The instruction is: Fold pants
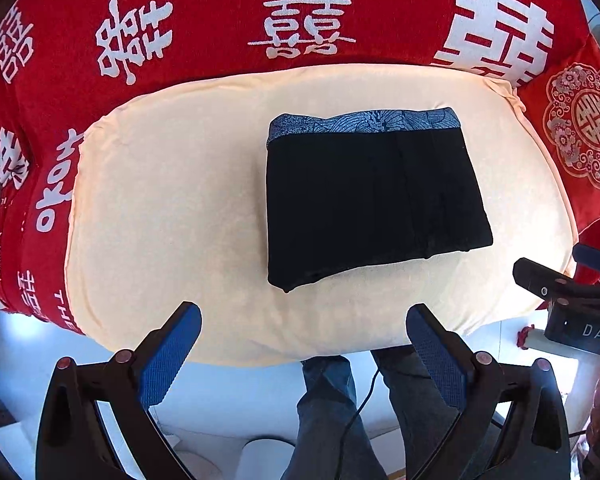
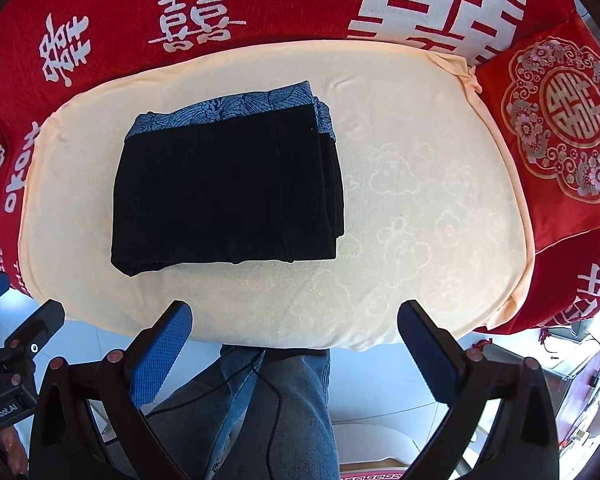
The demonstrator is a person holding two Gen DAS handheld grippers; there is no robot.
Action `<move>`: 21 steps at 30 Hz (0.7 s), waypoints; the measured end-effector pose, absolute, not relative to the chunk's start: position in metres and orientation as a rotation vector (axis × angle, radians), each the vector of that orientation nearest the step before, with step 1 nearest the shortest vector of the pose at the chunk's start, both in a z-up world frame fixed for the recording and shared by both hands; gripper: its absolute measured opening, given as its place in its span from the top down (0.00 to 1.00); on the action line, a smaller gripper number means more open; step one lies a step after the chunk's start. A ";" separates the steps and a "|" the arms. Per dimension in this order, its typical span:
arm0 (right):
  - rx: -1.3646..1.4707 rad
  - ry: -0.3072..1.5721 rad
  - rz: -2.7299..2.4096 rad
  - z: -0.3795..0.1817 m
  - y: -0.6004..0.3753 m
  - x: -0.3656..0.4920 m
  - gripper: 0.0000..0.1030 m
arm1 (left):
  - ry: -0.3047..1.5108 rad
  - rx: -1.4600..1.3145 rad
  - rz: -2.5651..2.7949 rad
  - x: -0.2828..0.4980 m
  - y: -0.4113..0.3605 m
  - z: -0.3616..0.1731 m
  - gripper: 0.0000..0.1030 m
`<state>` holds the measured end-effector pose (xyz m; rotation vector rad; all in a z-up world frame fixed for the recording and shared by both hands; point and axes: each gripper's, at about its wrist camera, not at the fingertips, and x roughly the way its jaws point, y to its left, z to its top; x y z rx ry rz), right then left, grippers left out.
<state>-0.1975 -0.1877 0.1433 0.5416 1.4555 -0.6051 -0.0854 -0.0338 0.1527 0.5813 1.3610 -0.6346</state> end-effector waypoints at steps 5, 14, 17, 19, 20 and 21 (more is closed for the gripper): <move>0.519 1.451 -0.604 0.148 -0.183 -0.192 0.00 | 1.366 0.585 -0.645 -0.087 -0.033 0.155 0.00; 0.517 1.453 -0.604 0.152 -0.179 -0.191 0.00 | 1.371 0.567 -0.648 -0.084 -0.029 0.158 0.00; 0.514 1.455 -0.608 0.153 -0.178 -0.190 0.00 | 1.378 0.569 -0.642 -0.083 -0.027 0.156 0.00; 0.514 1.458 -0.609 0.153 -0.177 -0.190 0.00 | 1.382 0.573 -0.642 -0.081 -0.026 0.155 0.00; 0.513 1.460 -0.610 0.153 -0.177 -0.190 0.00 | 1.384 0.570 -0.646 -0.080 -0.025 0.155 0.00; 0.512 1.461 -0.610 0.153 -0.176 -0.190 0.00 | 1.383 0.568 -0.648 -0.081 -0.025 0.156 0.00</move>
